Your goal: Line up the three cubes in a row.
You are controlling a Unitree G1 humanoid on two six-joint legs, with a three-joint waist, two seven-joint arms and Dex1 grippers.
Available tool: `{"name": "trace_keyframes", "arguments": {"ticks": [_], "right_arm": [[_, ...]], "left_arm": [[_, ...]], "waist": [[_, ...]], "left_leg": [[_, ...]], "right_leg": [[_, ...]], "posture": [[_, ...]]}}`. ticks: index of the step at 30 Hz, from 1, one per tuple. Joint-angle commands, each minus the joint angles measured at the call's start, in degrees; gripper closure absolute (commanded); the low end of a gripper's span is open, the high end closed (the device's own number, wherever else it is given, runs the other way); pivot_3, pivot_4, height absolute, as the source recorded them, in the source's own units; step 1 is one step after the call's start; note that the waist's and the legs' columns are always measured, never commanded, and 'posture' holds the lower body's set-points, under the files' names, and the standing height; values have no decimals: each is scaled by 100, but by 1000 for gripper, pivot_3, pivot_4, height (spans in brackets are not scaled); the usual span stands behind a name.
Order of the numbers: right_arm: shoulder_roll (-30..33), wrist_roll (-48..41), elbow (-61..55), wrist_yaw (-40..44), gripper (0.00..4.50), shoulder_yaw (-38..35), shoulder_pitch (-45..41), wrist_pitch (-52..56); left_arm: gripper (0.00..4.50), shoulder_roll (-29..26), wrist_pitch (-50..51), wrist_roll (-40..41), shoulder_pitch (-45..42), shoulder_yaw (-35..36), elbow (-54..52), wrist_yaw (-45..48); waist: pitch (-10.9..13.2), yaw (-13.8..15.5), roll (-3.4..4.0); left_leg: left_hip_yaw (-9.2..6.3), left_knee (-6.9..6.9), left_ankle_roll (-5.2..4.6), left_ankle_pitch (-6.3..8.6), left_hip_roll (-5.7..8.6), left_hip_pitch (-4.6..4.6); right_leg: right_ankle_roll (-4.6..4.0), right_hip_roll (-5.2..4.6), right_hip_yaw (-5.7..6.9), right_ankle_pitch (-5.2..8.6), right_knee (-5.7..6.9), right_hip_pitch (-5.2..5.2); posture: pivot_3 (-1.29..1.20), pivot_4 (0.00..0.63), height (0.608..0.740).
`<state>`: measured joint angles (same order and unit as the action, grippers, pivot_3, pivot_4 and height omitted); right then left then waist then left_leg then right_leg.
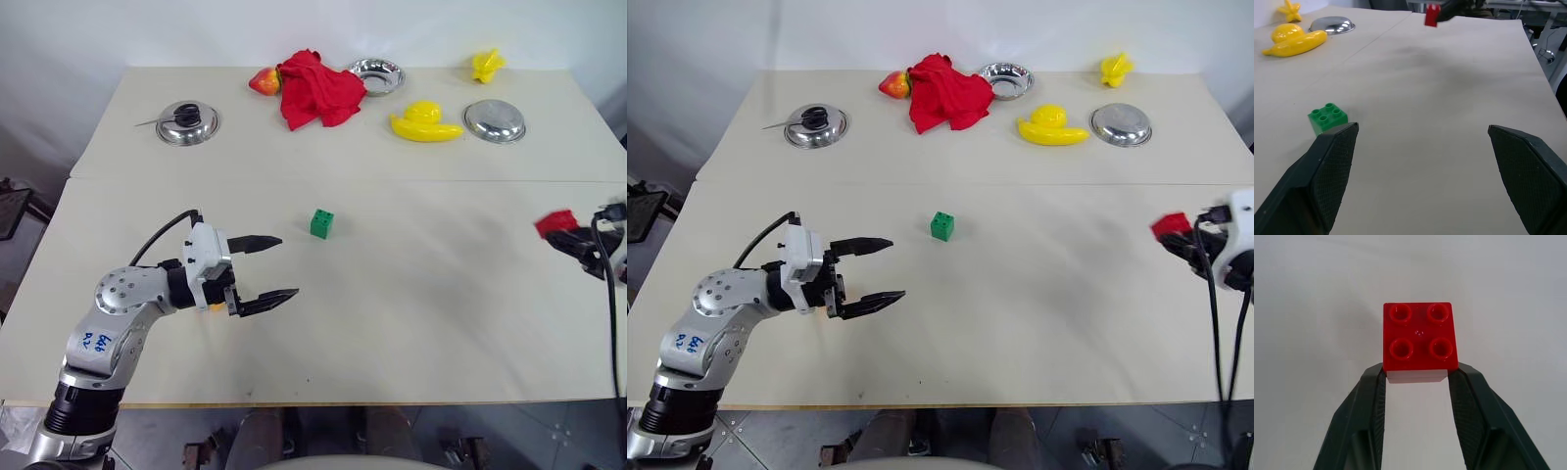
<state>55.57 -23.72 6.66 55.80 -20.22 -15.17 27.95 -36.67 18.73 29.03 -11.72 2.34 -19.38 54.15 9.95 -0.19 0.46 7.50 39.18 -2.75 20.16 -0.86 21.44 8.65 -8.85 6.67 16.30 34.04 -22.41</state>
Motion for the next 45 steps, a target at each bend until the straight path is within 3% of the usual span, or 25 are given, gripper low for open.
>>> {"name": "trace_keyframes", "arguments": {"ticks": [1, 4, 7, 17, 23, 24, 27, 31, 37, 41, 45], "right_arm": [[21, -55, 114, 2239, 3020, 939, -385, -1443], [-94, 603, 921, 3086, 3020, 1866, -951, -2557], [-320, 905, 1655, 3455, 3020, 2369, -1583, -2913], [-445, 1575, 4048, 3670, 3020, 3482, -2893, -4866], [-421, 1426, 4577, 3670, 3020, 3746, -3149, -5147], [-441, 1391, 4616, 3670, 2305, 3751, -3169, -5141], [-507, 1257, 4709, 3670, 1342, 3663, -3267, -5263], [-443, 710, 4425, 3670, 37, 3367, -3248, -5271], [-146, -668, 2972, 3670, 14, 2542, -2374, -4615], [-331, -1695, 1631, 3496, 14, 1730, -1409, -3608], [-788, -1979, 537, 2799, 14, 1322, -621, -3160]], "left_arm": [[0, -74, -129, 109, 48, 148, -7, 193], [0, -33, -174, 110, 55, 154, 63, 257], [0, -10, -203, 129, 90, 167, 65, 315], [0, -48, -370, 236, 295, 246, 19, 644], [0, -69, -424, 216, 312, 305, 66, 696], [0, -67, -433, 209, 316, 309, 71, 699], [0, -61, -474, 188, 343, 362, 83, 666], [0, -61, -356, 441, 416, 798, 77, 472], [0, -210, -528, 594, 1111, 2144, 226, 216], [0, -231, -846, 545, 1799, 2966, 794, 306], [0, -238, -976, 558, 2182, 3393, 1496, 401]], "waist": [[2, -4, -3], [4, -19, -7], [5, 0, -7], [5, -19, -7], [5, -9, -7], [5, -9, -7], [9, -20, 0], [12, -82, 5], [16, -135, 11], [16, -132, 12], [17, -126, 12]], "left_leg": [[0, 0, 0, 0, 0, 0], [4, 4, 0, 0, -7, -5], [5, 5, 0, 0, -10, -6], [-7, 7, 1, 0, -10, 0], [-22, 35, 1, 1, -12, -1], [-27, 40, 2, 2, -13, -1], [-40, 47, 4, 3, -12, 0], [-46, 47, 6, 4, -13, 1], [-68, 45, 11, 8, -17, 2], [-76, 45, 9, 12, -15, 1], [-78, 47, 6, 14, -12, -4]], "right_leg": [[1, 1, 0, 0, -1, 1], [2, 3, -2, -1, 0, 4], [2, 3, -4, -1, 2, 1], [-3, -1, 5, 1, 2, 1], [-3, -5, 17, 1, 10, 19], [-4, -7, 21, 1, 10, 23], [-5, -12, 34, 1, 11, 30], [-9, -12, 40, 3, 16, 30], [-20, -19, 65, 9, 18, 38], [-21, -26, 81, 10, 12, 47], [-21, -39, 89, 10, 17, 52]], "posture": [[0, 150, 740], [0, 150, 740], [0, 150, 740], [0, 150, 740], [0, 150, 740], [0, 150, 740], [0, 150, 740], [0, 150, 740], [0, 150, 740], [0, 150, 740], [0, 150, 740]]}}
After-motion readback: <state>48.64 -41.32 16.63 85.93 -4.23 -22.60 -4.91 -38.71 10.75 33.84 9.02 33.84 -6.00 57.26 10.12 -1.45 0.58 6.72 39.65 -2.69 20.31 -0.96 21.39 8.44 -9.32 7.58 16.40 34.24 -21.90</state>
